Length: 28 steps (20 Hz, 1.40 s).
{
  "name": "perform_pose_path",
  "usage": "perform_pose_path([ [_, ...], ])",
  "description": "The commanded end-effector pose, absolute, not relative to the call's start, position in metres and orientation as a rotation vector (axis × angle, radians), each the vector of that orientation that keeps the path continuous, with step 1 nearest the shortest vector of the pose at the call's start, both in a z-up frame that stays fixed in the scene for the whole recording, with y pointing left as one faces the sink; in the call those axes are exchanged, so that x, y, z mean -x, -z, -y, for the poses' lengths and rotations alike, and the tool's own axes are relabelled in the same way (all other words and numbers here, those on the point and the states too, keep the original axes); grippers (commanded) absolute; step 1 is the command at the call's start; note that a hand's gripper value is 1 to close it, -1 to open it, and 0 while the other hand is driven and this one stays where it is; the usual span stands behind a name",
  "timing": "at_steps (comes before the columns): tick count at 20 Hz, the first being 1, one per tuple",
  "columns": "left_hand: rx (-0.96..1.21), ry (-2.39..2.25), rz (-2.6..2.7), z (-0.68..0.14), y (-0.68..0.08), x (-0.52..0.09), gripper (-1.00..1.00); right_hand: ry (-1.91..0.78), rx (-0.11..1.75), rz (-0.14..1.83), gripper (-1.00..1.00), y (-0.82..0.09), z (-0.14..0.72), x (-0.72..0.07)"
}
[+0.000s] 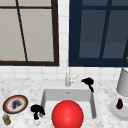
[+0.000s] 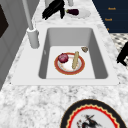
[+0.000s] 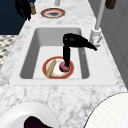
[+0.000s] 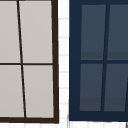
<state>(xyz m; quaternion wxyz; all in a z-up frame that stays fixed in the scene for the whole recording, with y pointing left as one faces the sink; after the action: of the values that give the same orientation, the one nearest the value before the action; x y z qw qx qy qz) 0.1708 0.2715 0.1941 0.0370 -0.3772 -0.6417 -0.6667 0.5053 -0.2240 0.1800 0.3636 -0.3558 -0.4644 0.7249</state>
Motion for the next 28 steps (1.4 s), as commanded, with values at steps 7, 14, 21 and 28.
perform_pose_path([
  [7,1.158,2.047,1.97,-0.272,-0.194,-0.171,0.0,-1.903,0.752,1.266,-1.0,-0.151,0.206,-0.474],
  [14,1.158,2.047,1.97,-0.272,-0.194,-0.171,0.0,-1.904,0.81,1.28,-1.0,-0.124,0.176,-0.437],
  [21,1.158,2.047,1.97,-0.272,-0.194,-0.171,0.0,-1.893,0.83,1.2,-1.0,-0.087,0.131,-0.425],
  [28,1.158,2.047,1.97,-0.272,-0.194,-0.171,0.0,-1.832,0.778,1.171,-1.0,-0.042,0.11,-0.418],
])
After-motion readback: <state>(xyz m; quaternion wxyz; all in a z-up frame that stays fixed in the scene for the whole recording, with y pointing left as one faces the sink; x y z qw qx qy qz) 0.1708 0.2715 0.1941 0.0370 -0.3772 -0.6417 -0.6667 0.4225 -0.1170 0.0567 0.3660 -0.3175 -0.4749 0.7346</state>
